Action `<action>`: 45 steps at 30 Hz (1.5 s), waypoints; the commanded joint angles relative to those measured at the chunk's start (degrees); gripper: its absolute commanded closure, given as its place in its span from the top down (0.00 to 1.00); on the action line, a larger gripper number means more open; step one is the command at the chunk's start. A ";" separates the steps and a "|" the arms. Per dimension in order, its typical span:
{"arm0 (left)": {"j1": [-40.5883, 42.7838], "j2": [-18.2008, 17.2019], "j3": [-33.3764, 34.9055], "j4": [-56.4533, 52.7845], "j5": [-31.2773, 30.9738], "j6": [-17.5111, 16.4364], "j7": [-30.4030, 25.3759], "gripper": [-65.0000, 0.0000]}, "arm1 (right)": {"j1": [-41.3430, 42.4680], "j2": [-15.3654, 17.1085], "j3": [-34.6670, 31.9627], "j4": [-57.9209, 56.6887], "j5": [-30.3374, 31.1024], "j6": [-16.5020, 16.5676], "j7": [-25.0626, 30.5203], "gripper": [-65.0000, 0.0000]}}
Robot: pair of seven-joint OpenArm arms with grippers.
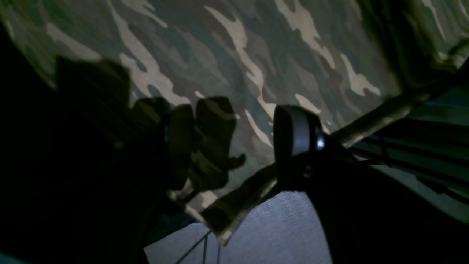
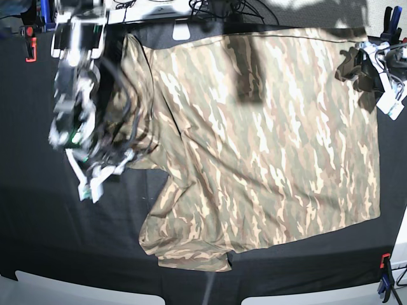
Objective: Layout the t-shirt on the table in an organized manner, then fold the t-shirt properly
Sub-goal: 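Release the shirt with the right gripper and regrasp its corner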
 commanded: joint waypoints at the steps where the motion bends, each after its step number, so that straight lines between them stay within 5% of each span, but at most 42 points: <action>1: -0.13 -1.05 -0.48 0.85 -0.96 -0.20 -0.70 0.50 | 2.45 0.44 0.44 0.15 1.75 1.60 0.35 0.37; 9: -0.11 -1.09 -0.48 0.85 -0.96 -0.17 -0.68 0.50 | 4.31 0.42 0.66 -0.79 3.19 3.54 -0.39 0.37; 22: -0.09 -1.09 -0.48 0.85 -1.01 -0.17 0.57 0.50 | 6.08 0.61 2.69 -0.79 -9.70 6.34 -5.44 0.36; 29: -0.11 -1.05 -0.48 0.85 -1.01 -0.17 0.55 0.50 | 10.64 0.61 10.73 -0.94 -1.92 6.62 -6.25 0.33; 36: -0.11 -0.92 -0.48 0.85 -1.55 -0.17 0.57 0.50 | 12.96 0.94 15.43 -10.36 8.26 14.36 -10.60 0.30; 45: -0.11 -0.92 -0.48 0.85 -1.86 -0.17 0.55 0.50 | 13.53 1.44 13.33 -22.77 6.97 20.92 -12.94 0.30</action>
